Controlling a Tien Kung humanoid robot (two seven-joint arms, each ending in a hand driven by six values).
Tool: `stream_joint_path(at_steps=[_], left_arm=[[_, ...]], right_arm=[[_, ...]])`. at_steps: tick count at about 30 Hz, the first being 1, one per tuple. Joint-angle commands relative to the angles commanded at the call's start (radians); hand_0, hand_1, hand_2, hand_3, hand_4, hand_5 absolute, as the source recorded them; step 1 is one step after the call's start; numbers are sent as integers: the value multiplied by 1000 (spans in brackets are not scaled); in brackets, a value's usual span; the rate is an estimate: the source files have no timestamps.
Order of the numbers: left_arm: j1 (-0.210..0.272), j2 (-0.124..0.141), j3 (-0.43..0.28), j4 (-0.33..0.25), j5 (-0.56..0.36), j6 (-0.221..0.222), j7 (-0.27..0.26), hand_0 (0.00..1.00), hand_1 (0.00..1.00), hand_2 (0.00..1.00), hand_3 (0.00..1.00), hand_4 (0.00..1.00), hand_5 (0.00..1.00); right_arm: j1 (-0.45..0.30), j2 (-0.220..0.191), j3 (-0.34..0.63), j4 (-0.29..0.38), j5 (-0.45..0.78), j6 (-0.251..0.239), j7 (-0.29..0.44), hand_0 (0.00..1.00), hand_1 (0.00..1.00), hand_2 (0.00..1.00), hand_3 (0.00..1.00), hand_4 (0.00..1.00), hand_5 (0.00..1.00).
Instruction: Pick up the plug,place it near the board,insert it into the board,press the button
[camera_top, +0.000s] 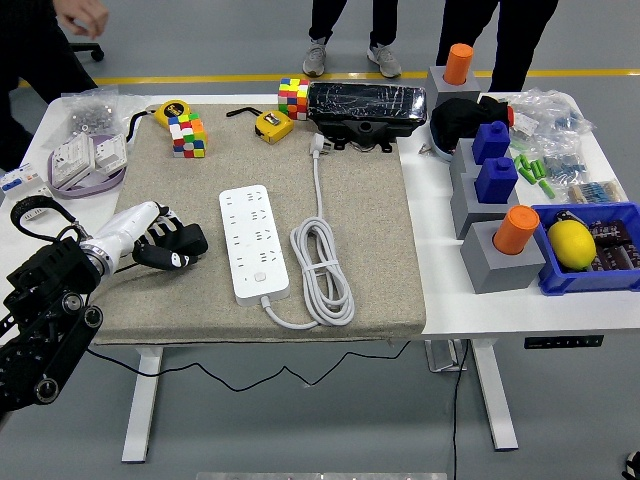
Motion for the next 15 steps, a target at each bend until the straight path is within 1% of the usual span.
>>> stream_joint_path(at_steps=[4, 5, 10, 11, 14, 15], left_arm=[[-2, 2, -1, -7, 5, -4, 3, 589, 724, 702, 601, 986, 374], [-3, 2, -3, -8, 10, -11, 7, 688, 787, 748, 654, 996, 376], [-7, 6, -7, -19, 18, -39, 19, 688, 787, 748, 654, 996, 376], [-7, 6, -7, -21, 18, -41, 20, 707, 798, 758, 677, 998, 386], [-8, 9, -13, -33, 17, -42, 19, 707, 798, 758, 677, 998, 386], [-8, 8, -19, -40, 15, -35, 16, 707, 798, 758, 677, 998, 386]], right_arm=[[0, 0, 0, 0, 1, 0, 0, 782, 719, 717, 751, 998, 916], [1, -1, -1, 0, 2, 0, 0, 782, 719, 717, 752, 998, 916], [2, -3, -1, 0, 4, -1, -1, 782, 719, 717, 752, 998, 916], [3, -3, -1, 0, 4, -1, -1, 782, 719, 717, 751, 998, 916], [4, -3, -2, 0, 5, -1, 1, 782, 719, 717, 751, 998, 916], [4, -2, -1, 0, 4, -1, 1, 782, 719, 717, 751, 998, 916]])
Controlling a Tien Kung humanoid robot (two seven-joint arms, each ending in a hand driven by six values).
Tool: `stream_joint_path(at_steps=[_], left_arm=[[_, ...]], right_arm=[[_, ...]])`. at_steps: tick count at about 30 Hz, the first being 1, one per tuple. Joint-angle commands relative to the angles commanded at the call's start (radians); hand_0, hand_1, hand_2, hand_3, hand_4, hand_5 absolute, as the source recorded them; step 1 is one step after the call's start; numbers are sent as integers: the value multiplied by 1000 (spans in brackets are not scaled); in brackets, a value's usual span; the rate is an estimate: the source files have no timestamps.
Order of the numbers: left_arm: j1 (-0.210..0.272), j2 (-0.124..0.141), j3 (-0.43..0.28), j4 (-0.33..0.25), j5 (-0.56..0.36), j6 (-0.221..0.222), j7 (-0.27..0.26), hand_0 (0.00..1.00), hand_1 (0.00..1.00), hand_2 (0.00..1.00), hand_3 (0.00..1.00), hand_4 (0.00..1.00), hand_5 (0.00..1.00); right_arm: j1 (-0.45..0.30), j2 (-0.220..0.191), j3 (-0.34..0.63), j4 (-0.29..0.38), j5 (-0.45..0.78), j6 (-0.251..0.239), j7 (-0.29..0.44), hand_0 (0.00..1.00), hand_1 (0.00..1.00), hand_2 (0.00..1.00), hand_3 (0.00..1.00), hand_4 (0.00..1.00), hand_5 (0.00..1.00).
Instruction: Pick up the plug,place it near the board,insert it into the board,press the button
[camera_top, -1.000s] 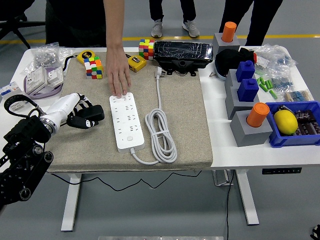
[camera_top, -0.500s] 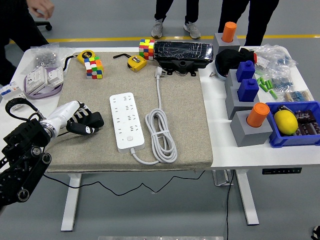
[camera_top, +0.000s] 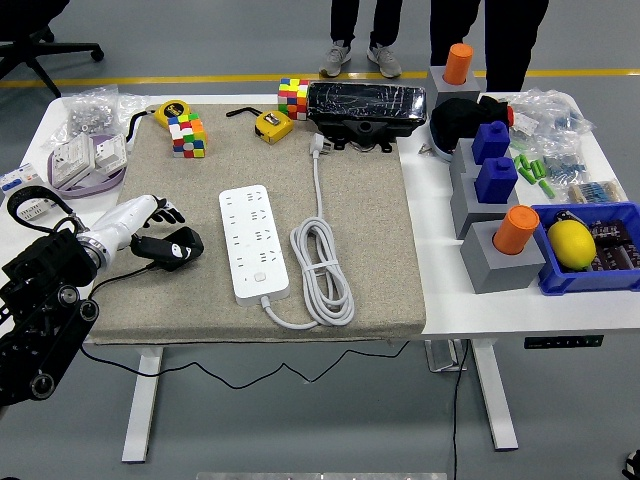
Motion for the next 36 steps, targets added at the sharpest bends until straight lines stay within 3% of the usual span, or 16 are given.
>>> stream_joint_path(at_steps=[1, 2, 4, 7, 8, 10, 13, 14, 17, 20, 25, 30, 31, 32, 36], left_arm=[[1, -2, -7, -6, -3, 9, -4, 707, 798, 758, 677, 998, 386], [3, -5, -14, -11, -9, 18, -10, 752, 884, 843, 787, 998, 590], [9, -15, -30, -19, -34, 58, -30, 752, 884, 843, 787, 998, 590], [28, -44, -64, -7, -140, 171, -109, 752, 884, 843, 787, 998, 590], [32, -51, -72, -5, -165, 192, -123, 976, 998, 998, 998, 998, 870], [47, -76, -98, -5, -255, 248, -170, 976, 998, 998, 998, 998, 870], [72, -103, -126, -12, -381, 288, -239, 976, 998, 998, 998, 998, 870], [77, -106, -129, -15, -413, 294, -254, 998, 998, 998, 998, 998, 998], [95, -113, -140, -23, -530, 295, -300, 998, 998, 998, 998, 998, 998], [115, -120, -150, -24, -656, 269, -348, 998, 998, 998, 998, 998, 998], [144, -135, -166, -31, -864, 220, -406, 998, 998, 998, 998, 998, 998], [170, -146, -201, -62, -1060, 212, -441, 998, 998, 998, 995, 998, 998], [176, -148, -209, -71, -1068, 215, -442, 998, 998, 998, 995, 998, 998], [182, -150, -217, -80, -1069, 218, -442, 909, 945, 897, 889, 998, 998], [210, -147, -235, -108, -1024, 228, -431, 909, 945, 897, 889, 998, 998]], right_arm=[[0, 1, 1, 0, -1, 0, 0, 782, 719, 717, 751, 998, 916], [0, 1, 1, 0, -2, 1, 1, 782, 719, 717, 751, 998, 915], [1, 2, 2, 0, -2, 1, 1, 782, 719, 717, 751, 998, 915], [-1, 5, 5, 0, -10, 2, 1, 782, 719, 717, 751, 998, 915], [-2, 6, 6, 0, -12, 2, 1, 782, 719, 717, 751, 998, 915], [-4, 8, 7, 0, -13, 2, 1, 782, 719, 717, 751, 998, 915], [-5, 10, 8, 0, -16, 3, 0, 782, 719, 717, 751, 998, 915], [-5, 11, 7, 0, -16, 4, 0, 782, 719, 717, 751, 998, 915], [-4, 13, 4, 0, -13, 4, 1, 782, 719, 717, 751, 998, 915], [-5, 17, -2, 0, -12, 6, -1, 782, 719, 717, 751, 998, 915], [-8, 24, -14, 0, -8, 10, -4, 782, 719, 717, 751, 998, 915], [-12, 32, -23, 0, -8, 14, -5, 781, 719, 717, 751, 998, 915], [-14, 35, -26, 0, -10, 16, -6, 781, 719, 717, 751, 998, 915], [-16, 38, -29, 0, -11, 17, -7, 781, 720, 717, 752, 998, 914], [-22, 57, -54, 0, 4, 23, 0, 781, 720, 717, 752, 998, 914]])
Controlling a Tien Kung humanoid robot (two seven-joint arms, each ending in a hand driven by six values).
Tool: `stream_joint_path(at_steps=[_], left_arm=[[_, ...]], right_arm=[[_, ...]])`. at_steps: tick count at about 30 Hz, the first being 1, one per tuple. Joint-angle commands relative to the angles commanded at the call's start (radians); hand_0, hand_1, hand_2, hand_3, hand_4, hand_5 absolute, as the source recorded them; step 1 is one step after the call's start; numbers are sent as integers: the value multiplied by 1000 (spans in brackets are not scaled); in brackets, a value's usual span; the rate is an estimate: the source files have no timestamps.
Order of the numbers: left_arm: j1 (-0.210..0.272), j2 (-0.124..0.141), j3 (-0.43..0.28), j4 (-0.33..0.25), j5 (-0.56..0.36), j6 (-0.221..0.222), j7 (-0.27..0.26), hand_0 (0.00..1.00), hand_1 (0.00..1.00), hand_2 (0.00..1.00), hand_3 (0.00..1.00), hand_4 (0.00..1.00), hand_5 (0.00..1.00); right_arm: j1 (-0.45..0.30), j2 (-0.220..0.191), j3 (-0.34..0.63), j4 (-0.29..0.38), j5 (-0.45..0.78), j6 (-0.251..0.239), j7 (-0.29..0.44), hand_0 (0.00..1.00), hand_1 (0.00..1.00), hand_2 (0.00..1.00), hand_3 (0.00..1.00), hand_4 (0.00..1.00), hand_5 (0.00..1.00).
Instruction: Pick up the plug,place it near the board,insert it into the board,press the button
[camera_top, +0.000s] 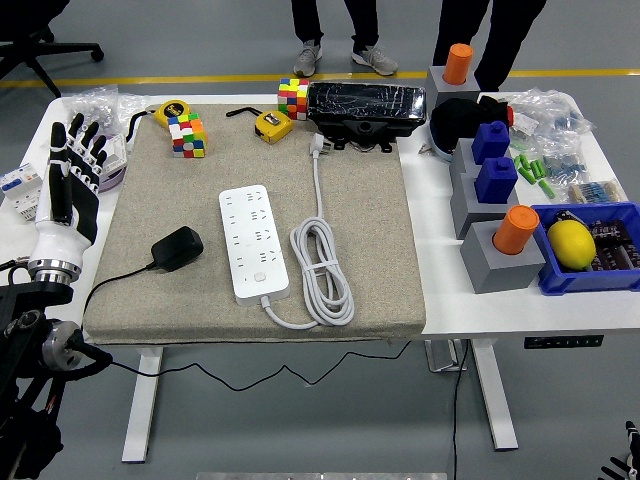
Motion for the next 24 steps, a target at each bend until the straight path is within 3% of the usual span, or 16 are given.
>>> stream_joint_path(at_steps=[1, 2, 4, 11, 14, 15, 24], left_arm=[[3, 5, 4, 0, -12, -3, 1, 909, 945, 897, 889, 998, 998], [3, 12, 12, 2, -31, -8, 1, 824, 854, 826, 833, 998, 998], [4, 20, 19, 0, -33, -8, 4, 824, 854, 826, 833, 998, 998], [26, 9, 16, -40, 100, 28, 44, 814, 845, 821, 829, 998, 998], [38, 6, 21, -64, 183, 42, 80, 814, 845, 821, 829, 998, 998], [42, 6, 23, -70, 200, 43, 89, 790, 825, 802, 813, 998, 998], [51, 9, 39, -93, 244, 60, 126, 762, 794, 776, 791, 998, 966]], right_arm=[[-2, 3, -12, 0, 9, 2, 2, 781, 720, 717, 752, 998, 914], [-4, 7, -26, 0, 16, 4, 2, 782, 720, 719, 752, 998, 915], [-7, 11, -42, 0, 21, 8, 1, 782, 720, 719, 752, 998, 915], [-23, 12, -55, 0, 13, 12, -4, 782, 721, 722, 751, 998, 917], [-30, 14, -20, 0, -12, 9, -2, 782, 721, 722, 751, 998, 917], [-32, 16, -8, 0, -21, 7, -1, 789, 728, 730, 762, 998, 998], [-36, 18, 64, 0, -80, 3, 6, 813, 735, 732, 765, 998, 998]])
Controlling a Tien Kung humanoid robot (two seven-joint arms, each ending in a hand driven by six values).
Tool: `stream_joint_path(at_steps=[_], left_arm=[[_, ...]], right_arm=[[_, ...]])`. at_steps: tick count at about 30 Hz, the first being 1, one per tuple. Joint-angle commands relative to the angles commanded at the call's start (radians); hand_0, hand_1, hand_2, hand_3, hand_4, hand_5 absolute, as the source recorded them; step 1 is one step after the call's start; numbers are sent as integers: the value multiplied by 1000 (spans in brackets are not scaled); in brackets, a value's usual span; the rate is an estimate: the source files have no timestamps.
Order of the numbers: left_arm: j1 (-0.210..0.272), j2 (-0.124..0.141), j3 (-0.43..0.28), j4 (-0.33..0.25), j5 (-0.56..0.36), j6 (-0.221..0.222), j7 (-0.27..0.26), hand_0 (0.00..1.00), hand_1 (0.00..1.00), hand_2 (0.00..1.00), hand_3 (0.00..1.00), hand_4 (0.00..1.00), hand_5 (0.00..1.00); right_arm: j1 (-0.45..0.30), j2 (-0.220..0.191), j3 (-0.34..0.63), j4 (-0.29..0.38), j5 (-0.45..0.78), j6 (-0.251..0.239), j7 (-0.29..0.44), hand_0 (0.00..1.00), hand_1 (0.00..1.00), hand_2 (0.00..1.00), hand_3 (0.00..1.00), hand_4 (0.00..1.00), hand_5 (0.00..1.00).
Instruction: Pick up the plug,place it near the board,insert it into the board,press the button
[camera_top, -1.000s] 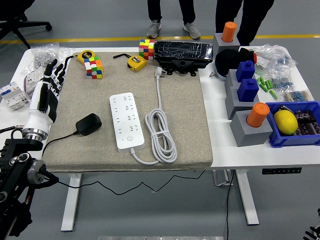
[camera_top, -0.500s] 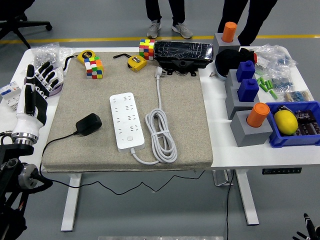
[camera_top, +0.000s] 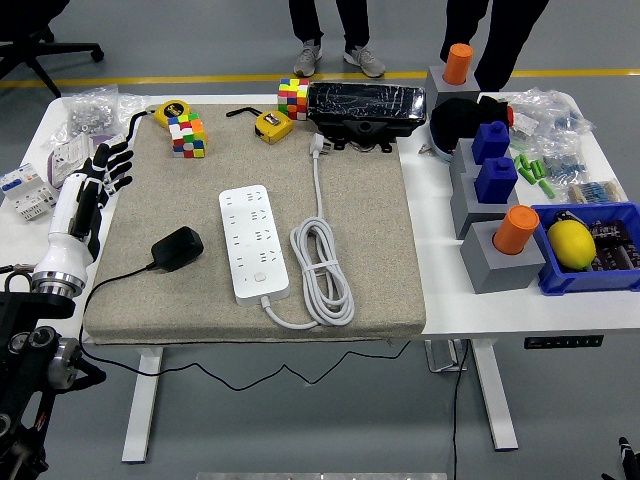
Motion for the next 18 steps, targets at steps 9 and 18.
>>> stream_joint_path(at_steps=[9, 18], left_arm=[[15, -3, 24, 2, 18, 4, 5, 750, 785, 769, 785, 998, 945], [14, -5, 37, -3, 38, 10, 14, 745, 779, 765, 783, 994, 938]], right_arm=[[-38, 2, 71, 0, -137, 12, -40, 887, 798, 767, 775, 998, 960], [-81, -7, 69, 0, -139, 42, -48, 870, 795, 771, 781, 998, 998]])
